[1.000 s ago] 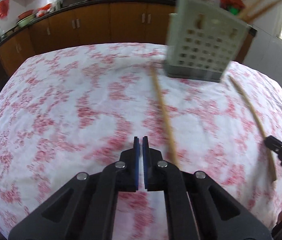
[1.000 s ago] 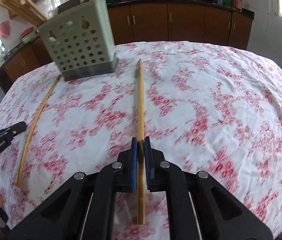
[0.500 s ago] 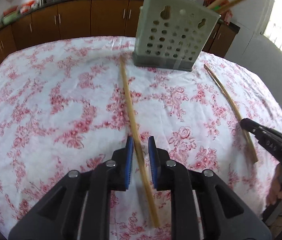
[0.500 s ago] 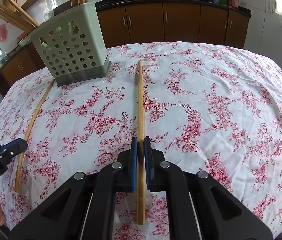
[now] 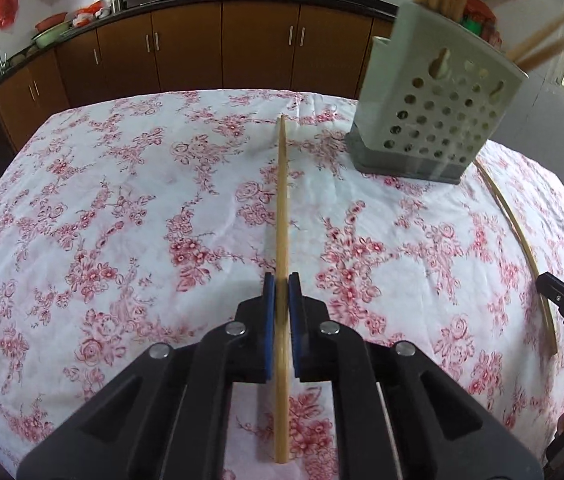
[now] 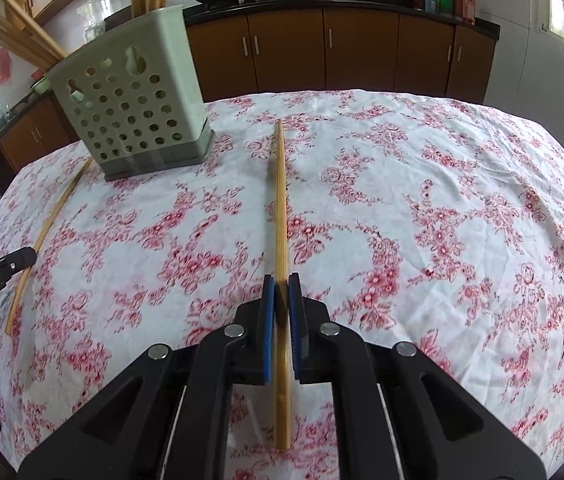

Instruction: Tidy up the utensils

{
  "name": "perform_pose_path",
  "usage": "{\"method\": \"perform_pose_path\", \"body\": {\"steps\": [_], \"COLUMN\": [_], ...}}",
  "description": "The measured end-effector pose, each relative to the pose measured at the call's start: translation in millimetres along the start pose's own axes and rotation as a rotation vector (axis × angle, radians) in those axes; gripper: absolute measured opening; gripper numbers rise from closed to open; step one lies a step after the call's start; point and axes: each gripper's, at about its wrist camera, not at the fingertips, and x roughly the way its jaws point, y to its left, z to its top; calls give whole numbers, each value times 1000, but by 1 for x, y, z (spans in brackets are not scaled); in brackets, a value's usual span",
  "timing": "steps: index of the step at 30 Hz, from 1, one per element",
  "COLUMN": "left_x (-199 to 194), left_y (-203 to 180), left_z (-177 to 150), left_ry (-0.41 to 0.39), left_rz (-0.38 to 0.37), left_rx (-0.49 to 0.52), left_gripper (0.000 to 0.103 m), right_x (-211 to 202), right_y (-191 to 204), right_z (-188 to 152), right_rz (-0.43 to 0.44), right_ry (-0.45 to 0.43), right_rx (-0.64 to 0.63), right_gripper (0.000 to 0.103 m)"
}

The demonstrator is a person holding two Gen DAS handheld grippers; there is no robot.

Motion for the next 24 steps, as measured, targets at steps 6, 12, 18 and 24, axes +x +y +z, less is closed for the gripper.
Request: {"method": "perform_pose_path", "body": {"steps": [6,12,18,24], "left_x": [-1,-1,-1,-1], "left_y": [1,5,5,5], "left_z": [-5,-6,-6,-5], "left_ry": [-28,-28,-28,-28], "left_rz": [-1,-24,-25,-31], "left_rx": [5,-22,-24,-31], "left_gripper": [10,11,11,11], "right_x": [1,1,1,1], "right_y": [2,1,2,2], "right_z": [0,-1,-1,-1], "right_rz": [-16,-16,-18,-17], "right_ry": [-9,-9,-9,-9], "right_rx": [-18,-18,-20,-19], "right_gripper": [8,8,8,8]}}
